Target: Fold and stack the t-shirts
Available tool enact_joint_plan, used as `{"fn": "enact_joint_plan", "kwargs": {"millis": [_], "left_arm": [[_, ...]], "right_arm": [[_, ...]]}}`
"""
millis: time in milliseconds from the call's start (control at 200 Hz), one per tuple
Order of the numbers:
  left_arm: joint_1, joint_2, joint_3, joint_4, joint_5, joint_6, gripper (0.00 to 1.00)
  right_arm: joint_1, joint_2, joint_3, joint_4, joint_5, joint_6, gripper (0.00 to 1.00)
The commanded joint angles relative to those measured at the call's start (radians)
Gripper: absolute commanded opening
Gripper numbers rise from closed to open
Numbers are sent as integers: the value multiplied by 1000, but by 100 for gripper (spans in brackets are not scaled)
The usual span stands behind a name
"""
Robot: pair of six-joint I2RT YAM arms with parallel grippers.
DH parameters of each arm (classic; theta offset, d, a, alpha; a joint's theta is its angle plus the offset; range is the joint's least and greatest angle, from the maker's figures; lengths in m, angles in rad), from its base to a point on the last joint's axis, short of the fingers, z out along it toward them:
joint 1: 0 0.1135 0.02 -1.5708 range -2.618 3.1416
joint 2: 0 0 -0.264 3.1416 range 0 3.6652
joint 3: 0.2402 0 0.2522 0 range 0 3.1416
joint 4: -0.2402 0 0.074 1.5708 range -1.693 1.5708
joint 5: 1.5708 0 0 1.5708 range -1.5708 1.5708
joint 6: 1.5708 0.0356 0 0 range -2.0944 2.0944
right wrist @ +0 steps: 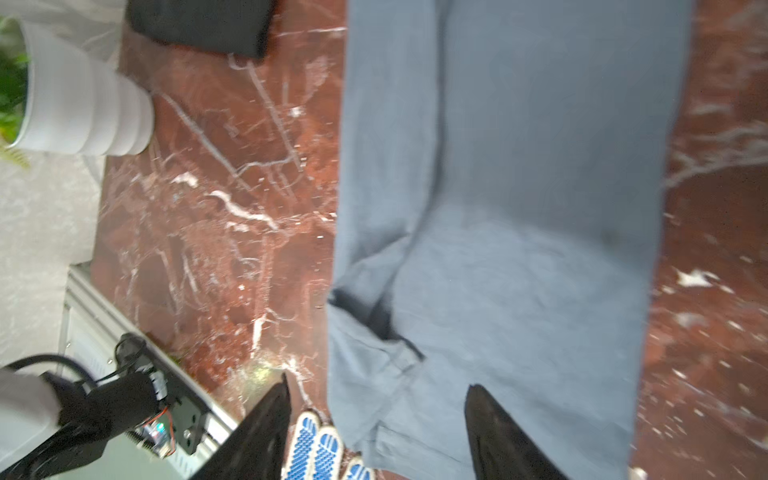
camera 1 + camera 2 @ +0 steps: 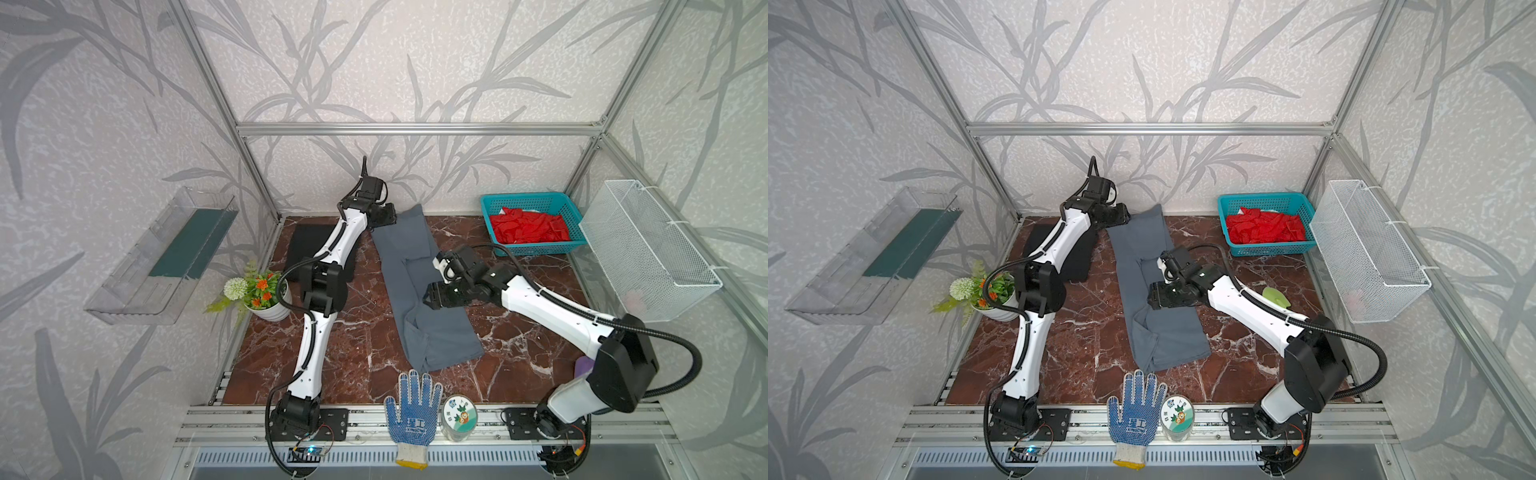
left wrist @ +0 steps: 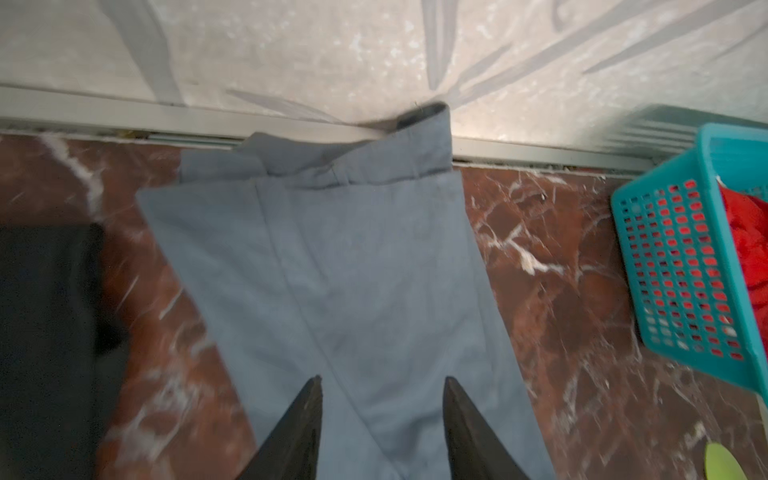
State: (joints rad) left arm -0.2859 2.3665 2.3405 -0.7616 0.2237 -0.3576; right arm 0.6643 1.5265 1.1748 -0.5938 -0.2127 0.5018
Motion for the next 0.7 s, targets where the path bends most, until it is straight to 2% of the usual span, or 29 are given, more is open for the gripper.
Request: {"fn": "enact_joint_plan", "kwargs": {"millis": [0,110,260,365,430,545,695], "left_arm": [[-67,-195,-314,-38,-113,-48,47],[-108,-418,-708,96,-139,-143,47],[-139,-662,-1124,246,-17,-257,47],[-179,-793,-1301,269,28,-297,47],[-196,-877,-1396,295,67,-328,48],[-214,-1013,-1527,301,66,-386,48],[-224,-1133,-1644,334,85,-444,48]], "right_arm": [[-3,10,-110,-15,-12,-44,66],[3,24,-173,96,-101,-91,63],[14,74,-183,162,-158,-123,57],[31,109,-178,204,-164,-126,49],[39,147,-162,218,-173,-125,49],[64,232,-125,212,-173,-124,48],[91,280,-123,214,-149,-113,47]]}}
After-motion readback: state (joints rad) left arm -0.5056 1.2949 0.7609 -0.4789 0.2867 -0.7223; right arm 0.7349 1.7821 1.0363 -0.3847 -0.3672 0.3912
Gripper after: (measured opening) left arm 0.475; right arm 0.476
